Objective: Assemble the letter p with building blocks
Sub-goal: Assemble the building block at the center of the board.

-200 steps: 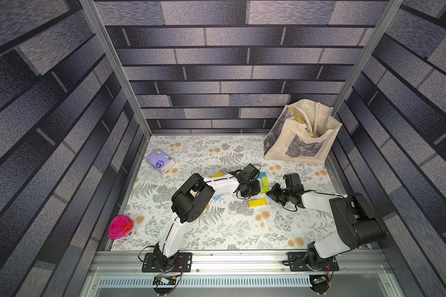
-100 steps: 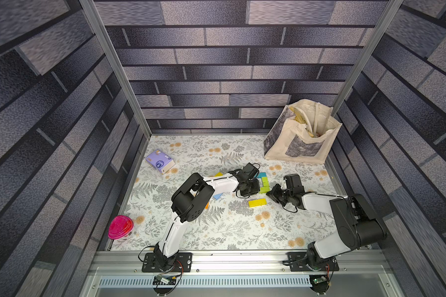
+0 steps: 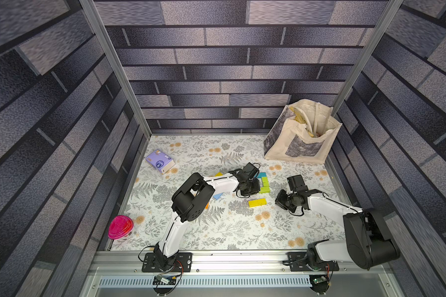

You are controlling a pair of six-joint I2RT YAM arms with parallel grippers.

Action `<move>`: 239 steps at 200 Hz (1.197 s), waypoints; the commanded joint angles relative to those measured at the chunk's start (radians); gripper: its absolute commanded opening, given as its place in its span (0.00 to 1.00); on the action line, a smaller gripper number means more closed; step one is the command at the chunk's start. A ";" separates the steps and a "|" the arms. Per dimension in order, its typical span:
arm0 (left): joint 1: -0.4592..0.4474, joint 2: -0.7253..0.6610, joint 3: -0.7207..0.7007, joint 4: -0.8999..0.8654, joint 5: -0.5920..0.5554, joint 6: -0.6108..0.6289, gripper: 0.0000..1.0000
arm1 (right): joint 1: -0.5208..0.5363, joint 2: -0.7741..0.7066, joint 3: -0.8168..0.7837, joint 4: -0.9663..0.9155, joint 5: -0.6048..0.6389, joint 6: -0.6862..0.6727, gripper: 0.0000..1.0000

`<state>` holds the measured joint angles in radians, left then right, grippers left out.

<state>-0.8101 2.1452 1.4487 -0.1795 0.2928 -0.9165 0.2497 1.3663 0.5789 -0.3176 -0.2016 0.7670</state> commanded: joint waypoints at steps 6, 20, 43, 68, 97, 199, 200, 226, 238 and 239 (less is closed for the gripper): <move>0.002 0.033 0.024 -0.038 0.002 0.024 0.00 | -0.012 0.002 0.027 -0.109 0.033 -0.040 0.07; 0.001 0.035 0.026 -0.039 0.002 0.024 0.00 | -0.012 0.019 0.020 -0.086 0.020 -0.033 0.07; 0.001 0.036 0.030 -0.041 0.002 0.025 0.00 | -0.012 0.037 0.006 -0.058 0.004 -0.023 0.07; 0.003 0.029 0.027 -0.044 -0.006 0.029 0.00 | -0.012 0.036 0.002 -0.059 0.007 -0.025 0.07; -0.001 -0.030 -0.004 -0.029 -0.044 0.047 0.00 | -0.012 0.016 0.005 -0.081 0.020 -0.039 0.07; -0.052 -0.358 -0.219 -0.022 -0.313 0.271 0.02 | 0.034 0.010 0.009 -0.057 0.006 -0.036 0.08; -0.050 -0.357 -0.222 -0.022 -0.310 0.275 0.03 | 0.036 0.011 0.009 -0.056 0.005 -0.035 0.08; -0.034 -0.344 -0.257 -0.015 -0.232 0.337 0.05 | 0.075 0.007 -0.014 -0.017 -0.005 0.009 0.08; -0.037 -0.330 -0.260 -0.017 -0.206 0.368 0.06 | 0.100 0.001 -0.026 0.000 -0.003 0.033 0.08; -0.037 -0.329 -0.260 -0.017 -0.205 0.371 0.06 | 0.102 0.001 -0.027 0.001 -0.004 0.035 0.08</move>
<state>-0.8528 1.7882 1.2171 -0.1635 0.0479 -0.6510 0.3115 1.3720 0.5854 -0.3332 -0.2062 0.7498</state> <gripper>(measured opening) 0.057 0.084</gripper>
